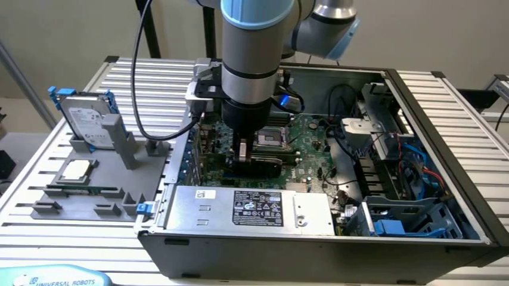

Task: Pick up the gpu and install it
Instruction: 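Insert the gpu into the slot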

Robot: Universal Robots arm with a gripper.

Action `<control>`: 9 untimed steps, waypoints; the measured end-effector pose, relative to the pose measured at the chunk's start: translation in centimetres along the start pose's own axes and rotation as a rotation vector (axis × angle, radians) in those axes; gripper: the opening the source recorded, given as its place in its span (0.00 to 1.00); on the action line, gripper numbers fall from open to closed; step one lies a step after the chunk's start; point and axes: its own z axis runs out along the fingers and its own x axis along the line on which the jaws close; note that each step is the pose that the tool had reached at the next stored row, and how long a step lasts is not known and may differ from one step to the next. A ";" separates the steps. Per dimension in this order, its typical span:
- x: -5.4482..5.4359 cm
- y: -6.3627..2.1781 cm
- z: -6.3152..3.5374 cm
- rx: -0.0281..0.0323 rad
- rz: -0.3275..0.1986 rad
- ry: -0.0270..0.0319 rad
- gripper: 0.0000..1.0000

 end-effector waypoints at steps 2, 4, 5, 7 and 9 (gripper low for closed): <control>0.0 0.00 0.01 0.0000 0.000 0.0001 0.27; 0.0 0.00 0.01 -0.0001 0.000 0.0002 0.27; 0.0 0.00 0.02 -0.0001 0.000 0.0002 0.27; 0.0 0.00 0.03 -0.0001 0.000 0.0001 0.27; 0.0 0.00 0.04 0.0000 0.000 0.0000 0.27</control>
